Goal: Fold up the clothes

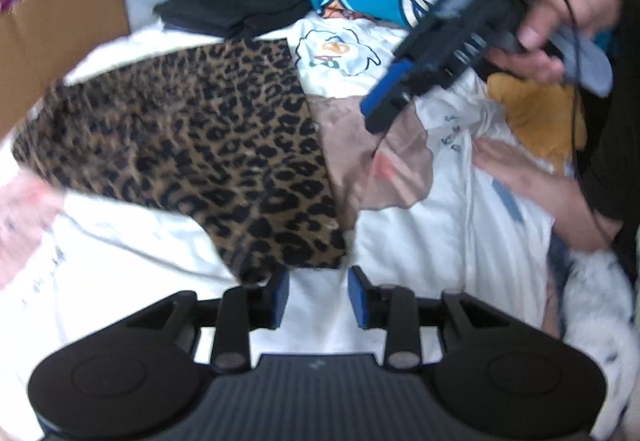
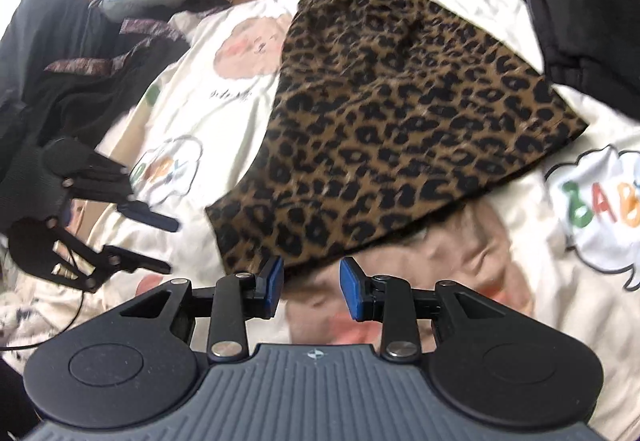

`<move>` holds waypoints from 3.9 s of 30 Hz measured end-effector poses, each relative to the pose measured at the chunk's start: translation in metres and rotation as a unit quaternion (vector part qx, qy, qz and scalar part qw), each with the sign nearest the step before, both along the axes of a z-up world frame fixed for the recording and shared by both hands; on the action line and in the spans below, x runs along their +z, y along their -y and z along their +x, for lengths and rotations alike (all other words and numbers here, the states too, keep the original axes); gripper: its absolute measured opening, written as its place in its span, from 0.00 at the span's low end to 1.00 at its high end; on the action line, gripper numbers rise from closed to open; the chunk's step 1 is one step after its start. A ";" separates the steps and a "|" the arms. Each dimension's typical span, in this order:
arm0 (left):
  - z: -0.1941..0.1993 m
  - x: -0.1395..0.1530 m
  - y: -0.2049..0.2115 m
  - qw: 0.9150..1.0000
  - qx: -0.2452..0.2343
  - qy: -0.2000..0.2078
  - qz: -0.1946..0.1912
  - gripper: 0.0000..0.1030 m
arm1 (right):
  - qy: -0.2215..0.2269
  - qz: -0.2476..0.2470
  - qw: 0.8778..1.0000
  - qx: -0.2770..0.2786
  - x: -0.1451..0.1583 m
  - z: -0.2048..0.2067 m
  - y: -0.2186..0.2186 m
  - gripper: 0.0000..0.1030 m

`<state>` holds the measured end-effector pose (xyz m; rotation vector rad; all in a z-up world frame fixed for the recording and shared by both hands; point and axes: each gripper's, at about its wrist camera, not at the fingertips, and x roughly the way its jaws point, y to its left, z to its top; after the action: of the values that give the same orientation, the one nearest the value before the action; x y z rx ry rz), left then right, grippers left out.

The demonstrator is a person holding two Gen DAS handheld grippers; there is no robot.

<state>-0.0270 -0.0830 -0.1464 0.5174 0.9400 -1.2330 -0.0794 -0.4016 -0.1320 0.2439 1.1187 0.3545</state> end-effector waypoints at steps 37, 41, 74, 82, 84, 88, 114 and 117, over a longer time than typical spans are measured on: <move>0.031 -0.014 0.022 0.988 0.124 0.009 -0.093 0.50 | -0.054 0.099 0.994 -0.004 -0.072 0.021 -0.038 0.37; 0.034 -0.014 0.017 0.986 0.135 0.006 -0.094 0.50 | -0.047 0.105 0.993 -0.006 -0.073 0.020 -0.041 0.36; -0.003 -0.032 0.020 0.990 0.129 -0.026 -0.043 0.48 | 0.013 0.046 0.997 0.063 -0.051 -0.005 -0.028 0.28; -0.009 -0.031 0.036 0.988 0.152 0.001 -0.019 0.48 | 0.028 0.023 0.999 -0.014 -0.048 0.001 0.033 0.29; -0.012 -0.030 0.041 0.988 0.151 0.014 -0.011 0.48 | 0.029 0.023 0.999 -0.039 -0.048 0.005 0.049 0.30; -0.015 -0.031 0.049 0.986 0.162 0.041 0.011 0.40 | 0.034 0.020 0.995 -0.093 -0.048 0.012 0.083 0.30; -0.011 -0.035 0.057 0.982 0.183 0.015 0.036 0.22 | 0.007 0.133 0.942 -0.307 -0.099 0.110 0.225 0.46; -0.012 -0.034 0.057 0.982 0.183 0.017 0.041 0.17 | 0.001 0.160 0.936 -0.313 -0.108 0.117 0.227 0.46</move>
<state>-0.0387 -0.1397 -0.1809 0.4060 1.0075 -0.8541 0.0376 -0.6284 -0.2396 0.8642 0.9192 -0.0381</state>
